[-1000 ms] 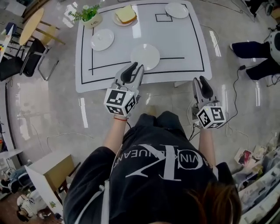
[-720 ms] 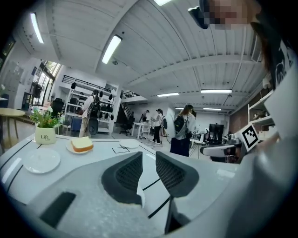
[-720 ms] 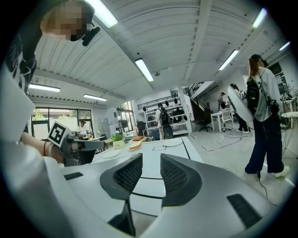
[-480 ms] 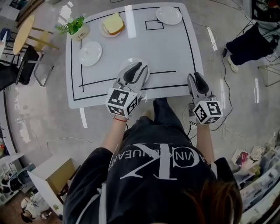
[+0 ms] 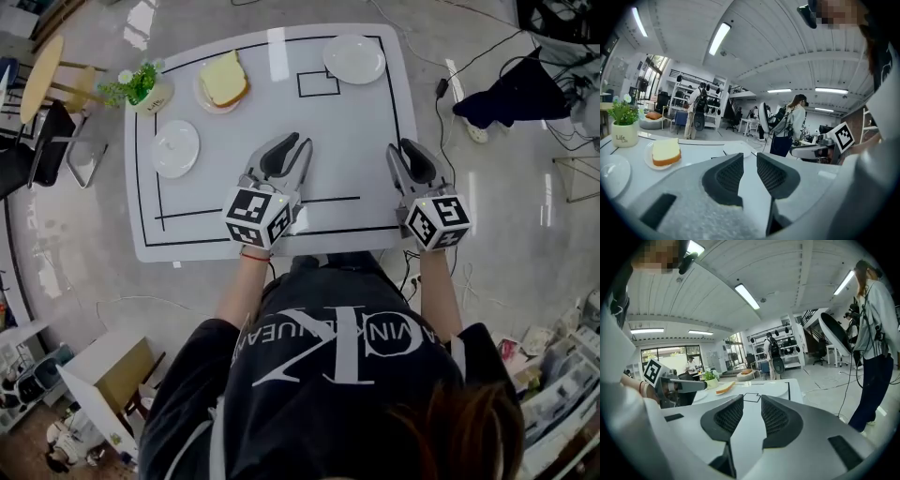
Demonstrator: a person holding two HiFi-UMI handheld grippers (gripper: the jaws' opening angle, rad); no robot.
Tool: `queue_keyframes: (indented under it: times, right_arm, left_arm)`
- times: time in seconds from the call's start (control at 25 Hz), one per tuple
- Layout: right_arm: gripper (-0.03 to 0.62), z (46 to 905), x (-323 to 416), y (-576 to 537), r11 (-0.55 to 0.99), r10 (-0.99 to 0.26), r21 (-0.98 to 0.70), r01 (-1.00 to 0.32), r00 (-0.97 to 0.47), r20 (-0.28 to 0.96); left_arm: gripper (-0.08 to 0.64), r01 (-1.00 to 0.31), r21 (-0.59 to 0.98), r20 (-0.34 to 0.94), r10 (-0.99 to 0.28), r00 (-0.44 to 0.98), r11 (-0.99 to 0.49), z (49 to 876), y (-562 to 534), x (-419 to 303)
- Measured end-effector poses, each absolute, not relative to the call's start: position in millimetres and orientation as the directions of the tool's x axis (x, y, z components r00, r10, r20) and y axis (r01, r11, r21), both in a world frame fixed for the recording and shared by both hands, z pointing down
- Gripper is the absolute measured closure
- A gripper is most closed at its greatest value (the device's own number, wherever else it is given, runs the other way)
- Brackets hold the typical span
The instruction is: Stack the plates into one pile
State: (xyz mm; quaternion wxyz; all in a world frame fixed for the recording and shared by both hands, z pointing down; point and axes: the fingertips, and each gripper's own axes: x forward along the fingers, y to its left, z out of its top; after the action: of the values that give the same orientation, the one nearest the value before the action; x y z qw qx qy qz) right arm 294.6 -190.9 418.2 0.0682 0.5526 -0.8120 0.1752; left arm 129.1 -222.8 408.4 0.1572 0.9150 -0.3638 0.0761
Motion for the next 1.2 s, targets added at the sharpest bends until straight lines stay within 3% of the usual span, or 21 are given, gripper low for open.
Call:
queue_keyframes:
  times: [0.44,0.96,1.2]
  right_arm:
    - [0.462,449,336,-306,0.342,-0.813,-0.205,-0.917,-0.398,0.426]
    - [0.433,513,360,-421,0.287,-0.717,-0.221,-0.932,-0.362,0.596]
    - [0.433,530,360,-444,0.298,-0.669,-0.169,-0.94,-0.332,0.665]
  left_arm:
    - [0.434,-0.728,0.265,0.305,-0.661,0.685,-0.632,429,-310,173]
    - [0.393,-0.762,0.391,0.494,-0.581,0.647,-0.516,499,-404,218]
    - [0.382,-0.783,0.351,0.579,-0.538,0.613,-0.514,521,-422,229]
